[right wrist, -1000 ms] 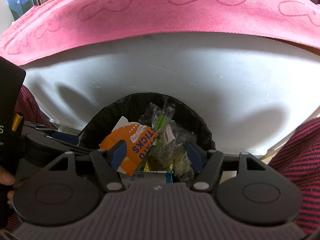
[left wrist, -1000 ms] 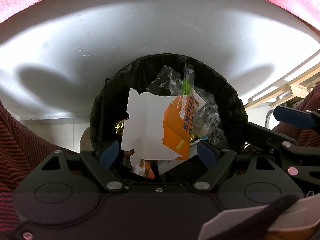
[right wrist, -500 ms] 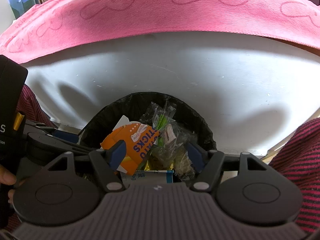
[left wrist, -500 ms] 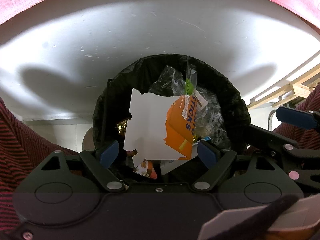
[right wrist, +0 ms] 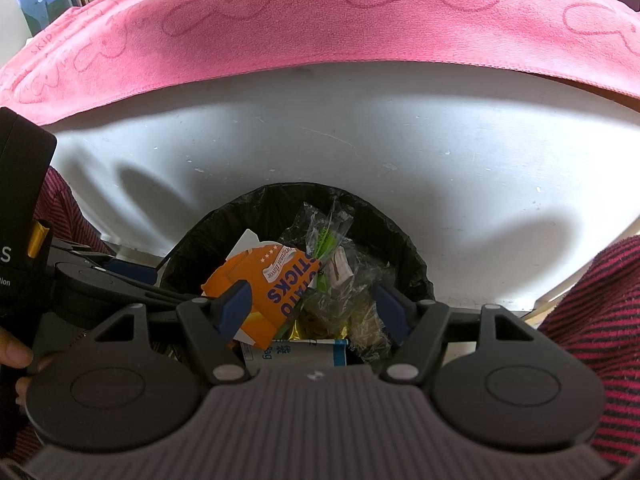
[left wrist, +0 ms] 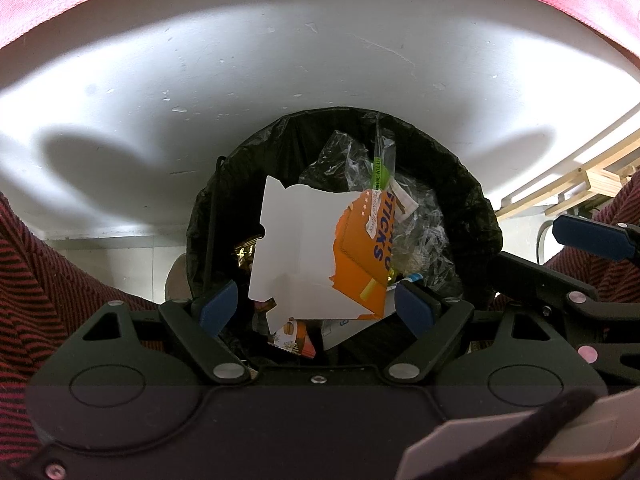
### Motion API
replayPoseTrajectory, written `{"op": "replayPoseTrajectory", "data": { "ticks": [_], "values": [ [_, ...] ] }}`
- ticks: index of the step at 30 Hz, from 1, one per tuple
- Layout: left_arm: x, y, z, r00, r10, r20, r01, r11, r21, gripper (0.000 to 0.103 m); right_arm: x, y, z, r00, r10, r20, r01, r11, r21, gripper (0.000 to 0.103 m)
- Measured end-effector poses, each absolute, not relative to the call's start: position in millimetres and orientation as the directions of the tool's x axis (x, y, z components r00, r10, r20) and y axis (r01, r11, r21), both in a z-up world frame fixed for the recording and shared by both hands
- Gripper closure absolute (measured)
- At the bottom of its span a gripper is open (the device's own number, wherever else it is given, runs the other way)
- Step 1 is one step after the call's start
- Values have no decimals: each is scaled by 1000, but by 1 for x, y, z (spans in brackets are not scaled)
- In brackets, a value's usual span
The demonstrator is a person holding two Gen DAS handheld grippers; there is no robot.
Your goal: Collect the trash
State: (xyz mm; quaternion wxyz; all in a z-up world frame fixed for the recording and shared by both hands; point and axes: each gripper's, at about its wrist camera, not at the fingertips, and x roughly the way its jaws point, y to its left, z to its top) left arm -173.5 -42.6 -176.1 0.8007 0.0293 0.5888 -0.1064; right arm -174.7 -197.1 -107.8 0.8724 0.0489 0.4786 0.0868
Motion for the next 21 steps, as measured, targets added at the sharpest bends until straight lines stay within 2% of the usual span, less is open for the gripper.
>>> {"op": "replayPoseTrajectory", "data": {
  "ticks": [21],
  "values": [
    [-173, -42, -174, 286, -137, -948, 204, 976, -80, 18, -175, -195, -109, 528, 200, -826, -103, 980, 171, 23]
  ]
}}
